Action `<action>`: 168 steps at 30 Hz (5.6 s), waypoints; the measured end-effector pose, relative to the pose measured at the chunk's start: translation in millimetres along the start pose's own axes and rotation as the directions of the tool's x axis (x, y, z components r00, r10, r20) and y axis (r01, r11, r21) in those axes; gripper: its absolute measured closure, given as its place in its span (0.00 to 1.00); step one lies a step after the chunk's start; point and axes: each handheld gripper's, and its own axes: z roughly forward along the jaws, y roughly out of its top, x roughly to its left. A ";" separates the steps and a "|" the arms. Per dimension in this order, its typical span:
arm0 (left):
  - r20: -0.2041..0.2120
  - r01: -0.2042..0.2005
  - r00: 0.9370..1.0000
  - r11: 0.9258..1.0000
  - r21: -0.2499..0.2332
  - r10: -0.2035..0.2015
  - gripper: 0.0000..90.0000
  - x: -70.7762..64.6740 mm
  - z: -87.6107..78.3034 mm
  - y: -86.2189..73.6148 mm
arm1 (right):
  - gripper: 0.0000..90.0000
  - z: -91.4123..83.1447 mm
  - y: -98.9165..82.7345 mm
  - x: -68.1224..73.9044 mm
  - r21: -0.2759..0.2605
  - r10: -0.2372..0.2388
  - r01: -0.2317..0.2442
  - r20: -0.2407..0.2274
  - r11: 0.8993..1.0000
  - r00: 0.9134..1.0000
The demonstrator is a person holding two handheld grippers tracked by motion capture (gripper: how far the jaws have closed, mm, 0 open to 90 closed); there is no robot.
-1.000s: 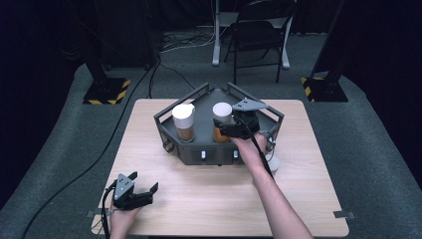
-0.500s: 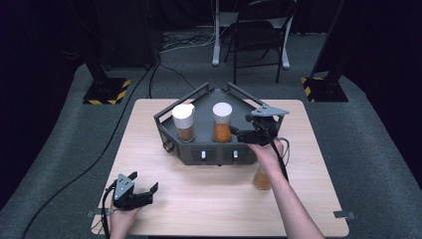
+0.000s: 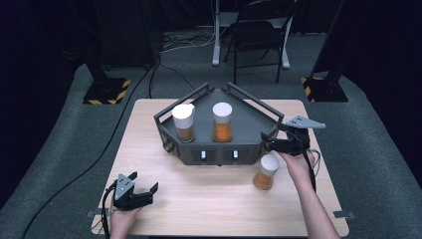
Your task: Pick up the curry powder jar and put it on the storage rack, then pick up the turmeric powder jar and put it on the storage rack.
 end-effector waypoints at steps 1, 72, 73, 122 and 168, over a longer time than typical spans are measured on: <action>0.000 0.000 1.000 1.000 0.000 0.000 0.09 -0.2 -0.1 0.0 | 0.26 -4.6 -5.2 -3.2 -0.001 0.003 -0.003 0.009 1.000 1.000; 0.000 -0.002 1.000 1.000 0.005 0.002 0.09 -0.9 0.1 0.7 | 0.21 -51.9 -174.2 -3.6 0.013 0.090 -0.094 0.184 0.995 0.979; 0.000 -0.003 1.000 1.000 0.008 0.003 0.09 -1.2 0.0 1.1 | 0.21 -51.8 -174.0 -3.8 0.014 0.090 -0.094 0.183 0.995 0.979; -0.003 -0.002 1.000 1.000 0.009 0.002 0.09 -2.1 -0.1 1.2 | 0.21 -52.1 -174.4 -4.5 0.010 0.099 -0.102 0.185 0.995 0.978; 0.000 -0.001 1.000 1.000 0.011 0.001 0.09 -1.6 0.2 1.5 | 0.21 -52.1 -174.3 -4.6 0.011 0.099 -0.103 0.184 0.995 0.978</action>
